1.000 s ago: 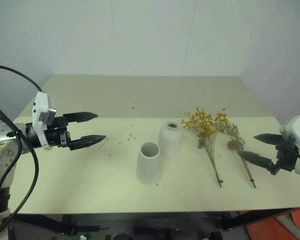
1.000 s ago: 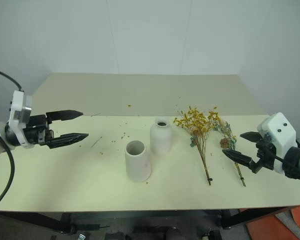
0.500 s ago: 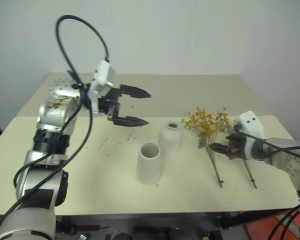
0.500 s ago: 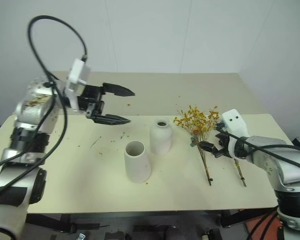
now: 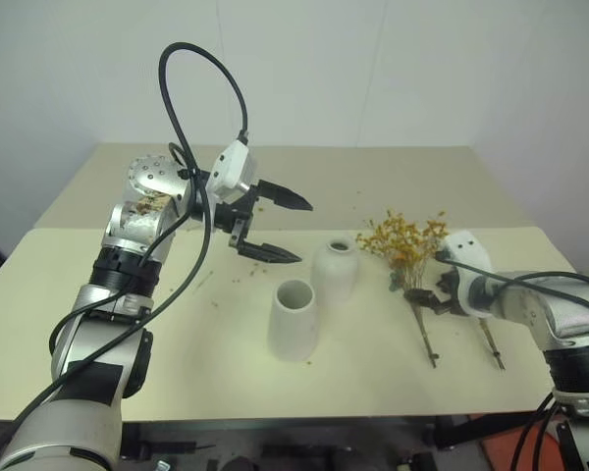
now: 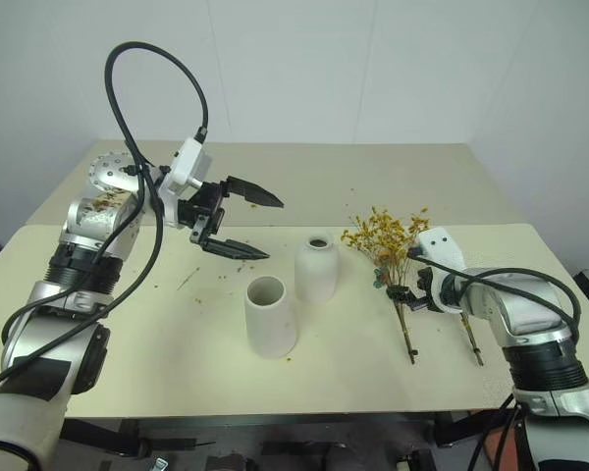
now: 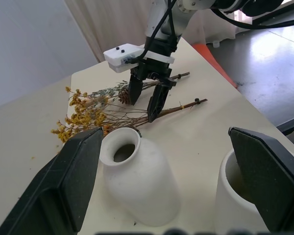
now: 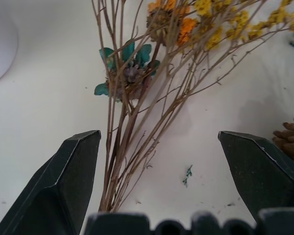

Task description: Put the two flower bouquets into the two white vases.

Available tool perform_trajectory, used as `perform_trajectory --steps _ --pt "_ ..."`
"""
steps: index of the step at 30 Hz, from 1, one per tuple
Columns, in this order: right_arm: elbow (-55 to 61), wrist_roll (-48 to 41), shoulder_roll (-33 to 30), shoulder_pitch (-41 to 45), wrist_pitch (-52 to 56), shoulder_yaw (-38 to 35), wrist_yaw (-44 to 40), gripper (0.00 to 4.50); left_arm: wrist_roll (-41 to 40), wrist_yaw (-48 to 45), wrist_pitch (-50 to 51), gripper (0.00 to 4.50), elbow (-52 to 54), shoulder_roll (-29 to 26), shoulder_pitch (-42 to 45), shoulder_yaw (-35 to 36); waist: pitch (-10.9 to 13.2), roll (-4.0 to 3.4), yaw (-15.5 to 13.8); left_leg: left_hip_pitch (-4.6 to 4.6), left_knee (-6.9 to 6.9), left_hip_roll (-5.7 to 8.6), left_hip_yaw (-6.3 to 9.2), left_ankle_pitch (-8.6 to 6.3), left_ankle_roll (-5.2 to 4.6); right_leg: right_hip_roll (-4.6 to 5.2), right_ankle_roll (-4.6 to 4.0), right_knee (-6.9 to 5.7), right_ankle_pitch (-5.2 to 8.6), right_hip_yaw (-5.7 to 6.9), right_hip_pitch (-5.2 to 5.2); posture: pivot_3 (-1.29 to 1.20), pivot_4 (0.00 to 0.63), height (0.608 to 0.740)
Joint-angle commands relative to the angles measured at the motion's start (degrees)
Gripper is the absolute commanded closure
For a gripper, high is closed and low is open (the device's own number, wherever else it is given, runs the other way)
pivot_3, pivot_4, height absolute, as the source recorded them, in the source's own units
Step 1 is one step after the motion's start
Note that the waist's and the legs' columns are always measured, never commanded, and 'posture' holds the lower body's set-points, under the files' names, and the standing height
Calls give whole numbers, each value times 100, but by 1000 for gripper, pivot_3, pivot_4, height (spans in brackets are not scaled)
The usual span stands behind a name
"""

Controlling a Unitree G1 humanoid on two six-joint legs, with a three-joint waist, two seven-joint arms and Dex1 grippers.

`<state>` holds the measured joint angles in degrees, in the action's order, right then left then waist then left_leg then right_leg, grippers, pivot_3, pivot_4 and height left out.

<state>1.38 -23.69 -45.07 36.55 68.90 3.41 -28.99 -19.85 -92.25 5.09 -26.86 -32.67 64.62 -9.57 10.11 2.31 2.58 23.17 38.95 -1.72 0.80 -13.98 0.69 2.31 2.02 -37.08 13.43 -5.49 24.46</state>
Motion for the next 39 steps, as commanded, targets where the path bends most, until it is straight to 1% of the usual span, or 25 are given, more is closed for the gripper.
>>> perform_trajectory --steps 1,2,4,8,13,14,19,21,23,26,27,28,31,34,37,39 --pt "-238 91 82 289 -115 48 -178 373 -50 44 22 0 308 -57 -71 187 0 0 8 0 0 0 0 0 0 0 0 0 0 0 0 0 150 740" --pt "-315 102 106 329 -123 54 -215 575 -56 62 40 0 345 -59 -96 197 0 0 5 -1 0 0 0 0 0 0 0 -1 0 0 0 0 150 740" --pt "-610 216 165 461 -227 164 -280 1218 -65 102 67 0 422 -73 -165 223 0 0 1 -1 0 0 1 0 0 0 0 -1 0 0 0 0 150 740" --pt "-1186 434 272 733 -417 339 -374 2615 -63 166 105 0 517 -100 -243 275 0 0 0 0 1 0 1 0 0 0 0 -1 0 1 0 0 150 740" --pt "-1502 583 339 889 -510 384 -482 4327 -49 233 146 0 605 -171 -303 340 0 -1 -1 0 0 0 2 0 0 0 0 0 -1 2 1 0 150 740" --pt "-1499 602 347 906 -494 369 -482 4480 -50 239 152 0 615 -190 -311 353 0 -1 -1 0 0 0 2 0 0 0 0 -1 -1 2 0 0 150 740" --pt "-1281 621 502 914 -378 1 -164 4480 -72 280 181 0 650 -267 -332 399 0 -1 6 -1 0 0 2 0 0 0 -1 -2 -1 2 0 0 150 740" --pt "-1005 686 591 853 -451 -232 141 4480 -102 301 207 0 658 -292 -326 439 1 -2 4 -1 0 0 2 0 0 0 -1 -3 -1 1 1 0 150 740" --pt "-686 760 803 825 -543 -663 625 4480 -135 334 256 0 680 -324 -335 489 1 -3 4 1 -1 0 2 0 0 0 -1 -4 -1 2 4 0 150 740" --pt "21 839 1303 706 -1316 -1427 1381 4480 -141 404 366 0 736 -399 -410 552 1 -3 7 2 -2 0 4 0 0 0 -1 -6 -1 2 7 0 150 740" --pt "249 929 1422 642 -1650 -1530 1570 4480 -140 423 400 0 760 -425 -446 568 1 -3 6 2 -3 0 5 0 0 0 -1 -7 -1 2 8 0 150 740" --pt "438 1012 1620 549 -2275 -1643 1737 4480 -144 442 448 0 795 -450 -487 584 1 -3 1 2 -3 0 6 0 0 0 -1 -8 -1 2 9 0 150 740" --pt "811 1328 2046 424 -3737 -1669 2141 4480 -178 497 586 0 930 -508 -597 615 1 -4 3 3 -3 0 8 0 0 0 0 -6 -1 5 8 0 150 740" --pt "1013 1325 2536 599 -4541 -1830 2556 4480 -207 553 697 0 1053 -547 -672 657 1 -5 7 2 -2 0 8 1 1 0 0 -9 -1 5 8 0 150 740" --pt "1195 506 3095 648 -5181 -2201 2377 4480 -211 633 796 0 1143 -584 -730 695 1 -6 7 2 -4 0 9 0 1 0 -1 -9 -2 5 8 0 150 740" --pt "1256 121 3359 710 -5391 -2247 2234 4480 -218 680 859 0 1231 -615 -795 728 1 -8 10 2 -6 -2 12 0 1 0 -2 -10 -3 7 7 0 150 740"
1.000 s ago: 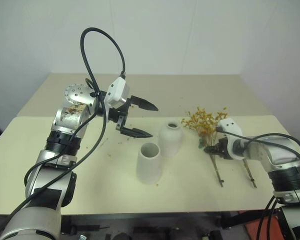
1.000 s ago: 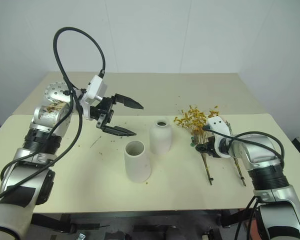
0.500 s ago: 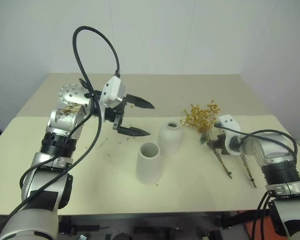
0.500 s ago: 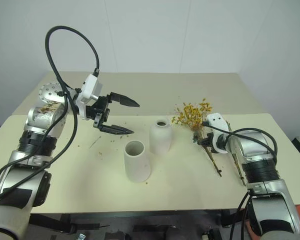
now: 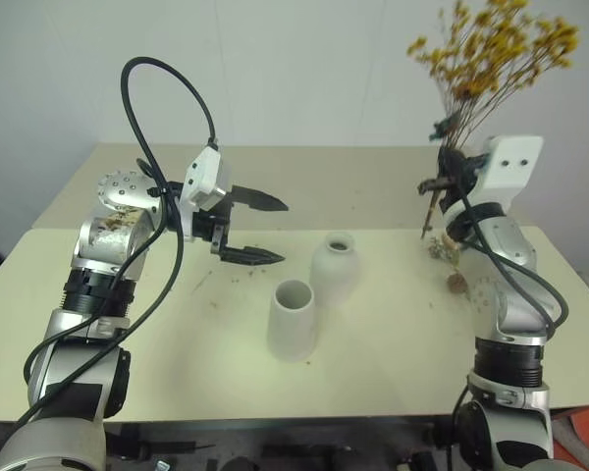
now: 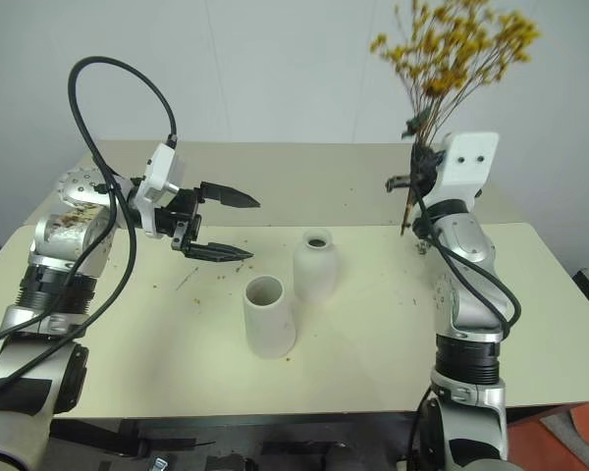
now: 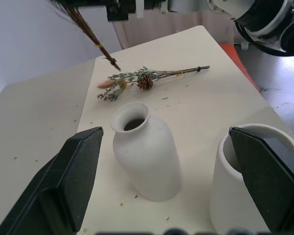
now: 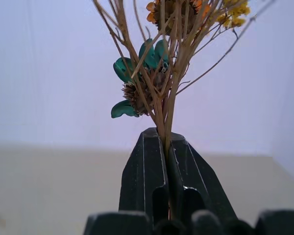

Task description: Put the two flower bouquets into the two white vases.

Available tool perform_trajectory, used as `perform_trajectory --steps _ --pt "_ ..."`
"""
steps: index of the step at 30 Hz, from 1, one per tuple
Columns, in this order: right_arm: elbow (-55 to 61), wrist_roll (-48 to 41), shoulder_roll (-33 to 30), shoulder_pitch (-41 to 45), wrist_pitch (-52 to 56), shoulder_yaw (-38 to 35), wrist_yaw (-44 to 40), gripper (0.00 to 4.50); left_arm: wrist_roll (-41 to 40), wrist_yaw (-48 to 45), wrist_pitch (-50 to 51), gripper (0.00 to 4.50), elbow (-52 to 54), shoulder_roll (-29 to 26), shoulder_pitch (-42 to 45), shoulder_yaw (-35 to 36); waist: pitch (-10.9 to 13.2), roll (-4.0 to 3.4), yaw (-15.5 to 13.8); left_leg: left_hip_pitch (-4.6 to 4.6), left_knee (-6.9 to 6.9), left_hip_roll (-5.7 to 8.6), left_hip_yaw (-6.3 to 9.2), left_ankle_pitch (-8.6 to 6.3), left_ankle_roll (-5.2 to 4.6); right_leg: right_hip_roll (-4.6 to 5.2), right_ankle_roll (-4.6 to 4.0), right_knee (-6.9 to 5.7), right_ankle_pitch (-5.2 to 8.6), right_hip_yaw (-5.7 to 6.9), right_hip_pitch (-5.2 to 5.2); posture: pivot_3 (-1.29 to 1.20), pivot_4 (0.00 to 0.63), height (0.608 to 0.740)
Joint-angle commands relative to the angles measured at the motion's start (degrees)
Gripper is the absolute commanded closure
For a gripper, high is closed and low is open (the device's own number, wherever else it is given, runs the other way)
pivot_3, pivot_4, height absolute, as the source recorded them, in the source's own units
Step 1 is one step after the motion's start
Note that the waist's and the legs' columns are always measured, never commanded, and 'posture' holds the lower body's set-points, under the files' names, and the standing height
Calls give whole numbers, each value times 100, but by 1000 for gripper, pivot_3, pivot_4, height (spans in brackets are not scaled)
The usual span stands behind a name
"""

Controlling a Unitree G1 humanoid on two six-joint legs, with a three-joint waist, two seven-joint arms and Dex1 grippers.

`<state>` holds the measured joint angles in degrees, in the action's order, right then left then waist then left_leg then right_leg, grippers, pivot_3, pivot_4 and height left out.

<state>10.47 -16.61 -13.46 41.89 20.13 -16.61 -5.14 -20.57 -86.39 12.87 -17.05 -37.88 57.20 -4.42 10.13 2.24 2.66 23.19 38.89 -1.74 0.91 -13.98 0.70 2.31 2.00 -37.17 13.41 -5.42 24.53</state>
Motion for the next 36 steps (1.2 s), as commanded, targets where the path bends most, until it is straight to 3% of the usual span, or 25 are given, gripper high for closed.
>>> perform_trajectory --steps 1,7,13,36 --pt "367 -748 307 194 -592 -247 -208 4480 -157 112 113 0 303 -113 -92 229 -1 -2 5 -2 0 0 0 0 0 0 -1 0 0 0 0 0 150 740" --pt "547 -1531 771 -3 -838 47 -796 4480 -228 221 334 0 596 -227 -293 319 0 -5 12 -6 0 -2 2 0 0 0 -4 -3 -2 2 -3 0 150 740" --pt "304 -1291 940 -221 -1070 731 -1274 4480 -271 400 524 0 798 -352 -489 358 0 -6 38 -8 0 -2 3 0 1 -1 -4 -3 -2 4 -3 0 150 740" --pt "103 -756 960 -1159 -1531 1343 -1615 4480 -463 640 767 0 1190 -574 -813 473 1 -7 81 -7 -1 -2 12 2 3 -1 -4 -1 -1 10 -4 0 150 740"
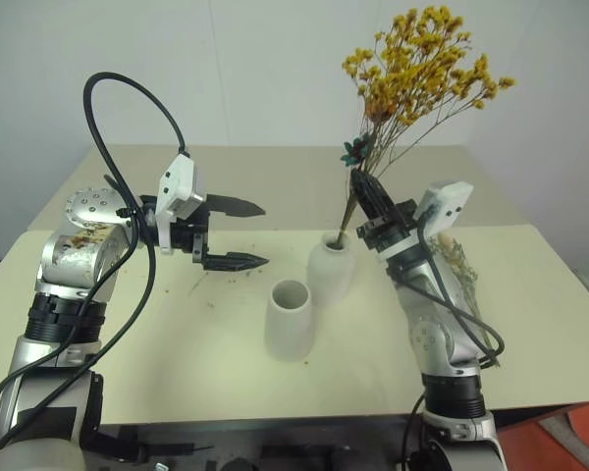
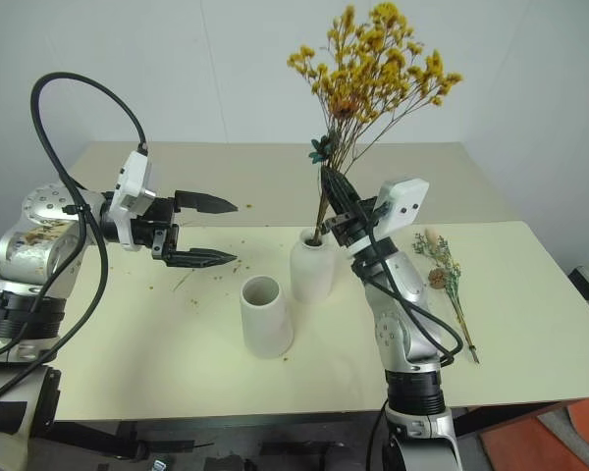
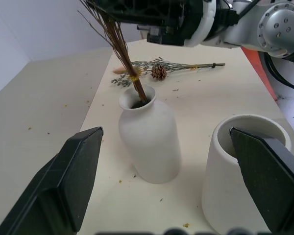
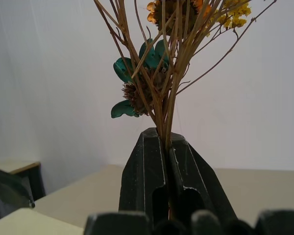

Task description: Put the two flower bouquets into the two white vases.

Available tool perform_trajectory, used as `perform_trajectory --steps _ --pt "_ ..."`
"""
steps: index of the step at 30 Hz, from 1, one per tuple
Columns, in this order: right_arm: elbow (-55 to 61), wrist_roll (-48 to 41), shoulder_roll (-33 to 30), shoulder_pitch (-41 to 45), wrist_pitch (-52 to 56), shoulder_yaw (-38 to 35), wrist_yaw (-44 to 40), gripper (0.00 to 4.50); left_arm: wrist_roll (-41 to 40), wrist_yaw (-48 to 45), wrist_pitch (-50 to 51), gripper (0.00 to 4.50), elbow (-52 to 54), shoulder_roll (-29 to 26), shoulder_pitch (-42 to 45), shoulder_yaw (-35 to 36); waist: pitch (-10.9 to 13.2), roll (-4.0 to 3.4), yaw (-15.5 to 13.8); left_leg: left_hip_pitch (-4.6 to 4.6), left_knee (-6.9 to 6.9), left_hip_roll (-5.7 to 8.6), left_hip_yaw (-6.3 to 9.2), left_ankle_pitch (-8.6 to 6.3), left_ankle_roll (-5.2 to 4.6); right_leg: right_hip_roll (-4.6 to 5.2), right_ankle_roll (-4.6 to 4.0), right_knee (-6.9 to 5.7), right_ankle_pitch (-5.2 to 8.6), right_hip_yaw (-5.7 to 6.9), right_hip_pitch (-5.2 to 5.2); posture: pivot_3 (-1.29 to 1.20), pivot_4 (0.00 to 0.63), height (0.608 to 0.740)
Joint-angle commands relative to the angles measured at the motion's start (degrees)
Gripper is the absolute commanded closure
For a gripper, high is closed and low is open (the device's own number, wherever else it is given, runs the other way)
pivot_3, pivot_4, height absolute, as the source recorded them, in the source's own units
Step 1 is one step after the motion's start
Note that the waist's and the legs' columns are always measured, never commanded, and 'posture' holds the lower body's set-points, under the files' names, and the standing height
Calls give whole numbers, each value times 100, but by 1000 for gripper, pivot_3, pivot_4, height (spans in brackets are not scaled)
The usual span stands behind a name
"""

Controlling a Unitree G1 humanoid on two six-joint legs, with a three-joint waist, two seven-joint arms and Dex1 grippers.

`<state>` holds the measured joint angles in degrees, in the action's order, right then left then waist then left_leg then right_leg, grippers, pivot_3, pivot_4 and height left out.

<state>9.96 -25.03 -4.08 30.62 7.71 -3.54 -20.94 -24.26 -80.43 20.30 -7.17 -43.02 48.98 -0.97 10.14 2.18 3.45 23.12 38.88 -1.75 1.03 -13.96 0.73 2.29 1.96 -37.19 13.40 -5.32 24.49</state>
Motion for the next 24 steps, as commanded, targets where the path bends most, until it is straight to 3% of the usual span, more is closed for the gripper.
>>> perform_trajectory --steps 1,7,13,21,24 --pt "123 142 25 -83 -350 55 -38 4480 -99 47 24 0 202 -60 5 126 0 0 3 1 0 0 0 0 0 0 0 0 0 0 0 0 150 740" --pt "18 468 32 -252 -791 183 -106 4480 -110 60 3 0 185 -73 -19 118 0 0 8 0 0 1 0 0 0 0 0 0 0 0 0 0 150 740" --pt "5 470 -20 -318 -798 232 -193 2810 -119 92 4 0 199 -62 -33 116 0 0 19 0 0 0 0 0 0 0 0 0 0 0 0 0 150 740" --pt "376 864 -483 -813 -660 427 -299 36 -99 84 -53 0 125 -75 -34 122 0 0 11 2 0 1 0 0 0 0 0 2 0 0 -1 0 150 740" --pt "453 1114 -700 -877 -546 479 -244 36 -68 85 -84 0 83 -66 -30 99 0 0 27 -2 1 1 0 0 0 0 0 0 0 -1 -1 0 150 740"
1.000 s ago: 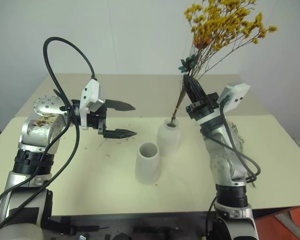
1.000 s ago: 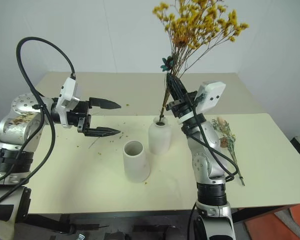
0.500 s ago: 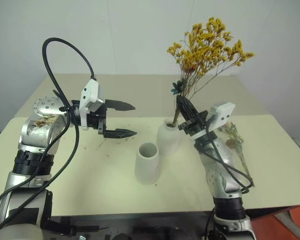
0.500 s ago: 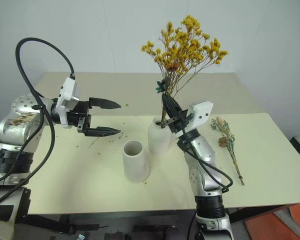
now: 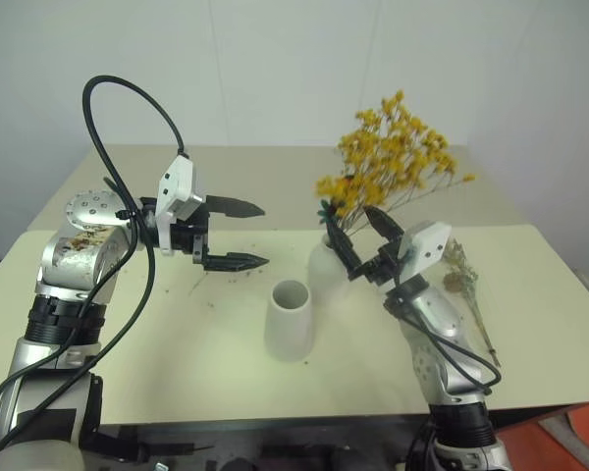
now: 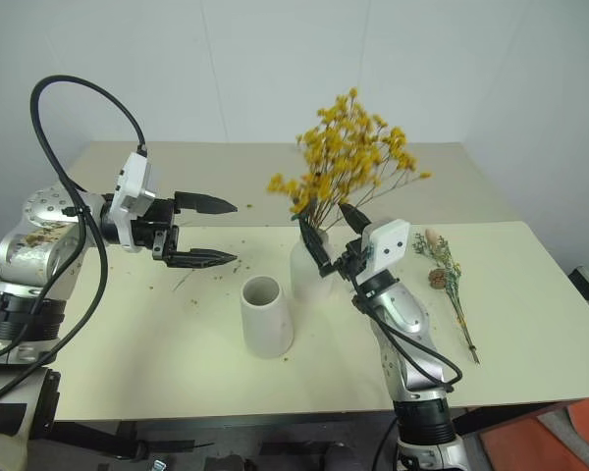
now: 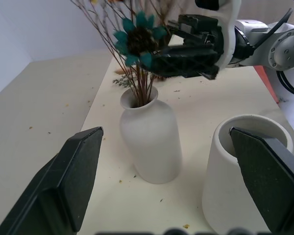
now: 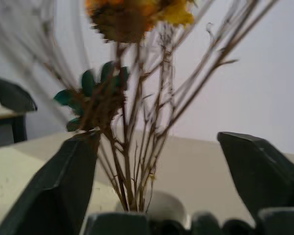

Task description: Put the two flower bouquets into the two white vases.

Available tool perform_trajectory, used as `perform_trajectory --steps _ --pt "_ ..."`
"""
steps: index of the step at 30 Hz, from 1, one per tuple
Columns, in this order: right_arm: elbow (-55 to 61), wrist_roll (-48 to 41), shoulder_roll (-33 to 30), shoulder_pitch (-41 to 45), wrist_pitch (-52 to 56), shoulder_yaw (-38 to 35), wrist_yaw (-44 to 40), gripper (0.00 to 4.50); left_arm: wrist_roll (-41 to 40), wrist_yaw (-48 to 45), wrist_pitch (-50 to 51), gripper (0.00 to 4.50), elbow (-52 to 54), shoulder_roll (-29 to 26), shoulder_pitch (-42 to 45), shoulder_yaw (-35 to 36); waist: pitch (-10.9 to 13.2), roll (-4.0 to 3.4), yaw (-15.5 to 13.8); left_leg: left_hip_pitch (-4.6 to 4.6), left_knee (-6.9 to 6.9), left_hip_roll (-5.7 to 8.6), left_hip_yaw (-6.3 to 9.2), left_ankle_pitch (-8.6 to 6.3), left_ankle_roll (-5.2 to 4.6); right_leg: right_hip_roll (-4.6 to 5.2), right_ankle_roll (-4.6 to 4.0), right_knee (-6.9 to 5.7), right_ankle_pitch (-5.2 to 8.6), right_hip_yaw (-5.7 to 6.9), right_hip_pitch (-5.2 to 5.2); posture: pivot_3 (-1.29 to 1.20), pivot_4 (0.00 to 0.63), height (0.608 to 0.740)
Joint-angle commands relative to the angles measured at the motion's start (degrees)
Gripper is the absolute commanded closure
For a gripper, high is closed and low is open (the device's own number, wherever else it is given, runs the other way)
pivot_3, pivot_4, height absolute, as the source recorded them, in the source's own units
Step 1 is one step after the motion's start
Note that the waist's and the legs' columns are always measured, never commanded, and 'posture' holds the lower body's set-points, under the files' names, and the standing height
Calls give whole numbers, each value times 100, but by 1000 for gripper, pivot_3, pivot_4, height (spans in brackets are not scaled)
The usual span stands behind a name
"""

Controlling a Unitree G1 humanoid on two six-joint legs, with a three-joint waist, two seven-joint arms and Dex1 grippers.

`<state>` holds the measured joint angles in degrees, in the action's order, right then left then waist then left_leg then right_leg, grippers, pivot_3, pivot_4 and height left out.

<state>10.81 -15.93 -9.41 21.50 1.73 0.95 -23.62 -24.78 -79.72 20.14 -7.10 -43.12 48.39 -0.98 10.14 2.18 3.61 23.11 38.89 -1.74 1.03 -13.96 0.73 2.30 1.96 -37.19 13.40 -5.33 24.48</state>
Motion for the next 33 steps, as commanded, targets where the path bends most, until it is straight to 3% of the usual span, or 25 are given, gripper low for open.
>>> perform_trajectory --steps 1,5,13,18,25,33 --pt "388 261 -243 50 118 39 38 36 -7 16 -76 0 62 -51 34 90 0 0 18 -1 0 0 -1 0 0 0 0 0 0 -1 -1 0 150 740" --pt "531 400 -601 175 483 36 -23 36 65 15 -122 0 31 -49 44 33 0 0 15 0 0 0 -1 0 0 -1 0 1 0 0 -1 0 150 740" --pt "1315 51 -1906 644 2104 -97 -741 36 63 22 -107 0 38 -35 15 55 0 0 -4 0 0 0 1 0 0 -1 0 3 1 1 -3 0 150 740" --pt "1929 -310 -2970 67 2499 -400 -1555 36 2 40 -60 0 121 -52 -26 110 1 2 -101 4 0 1 4 -1 -1 0 1 11 1 7 -7 0 150 740" --pt "2271 -598 -3450 -701 3123 -1576 -1401 36 -215 24 42 0 295 62 68 103 1 3 -138 1 5 2 5 0 -1 0 2 11 2 8 -15 0 150 740" --pt "1814 -644 -4114 -643 5773 -2261 -598 36 -341 -249 122 0 667 332 190 -262 0 3 -131 -3 4 2 4 0 -1 0 1 10 2 7 -20 0 150 740"
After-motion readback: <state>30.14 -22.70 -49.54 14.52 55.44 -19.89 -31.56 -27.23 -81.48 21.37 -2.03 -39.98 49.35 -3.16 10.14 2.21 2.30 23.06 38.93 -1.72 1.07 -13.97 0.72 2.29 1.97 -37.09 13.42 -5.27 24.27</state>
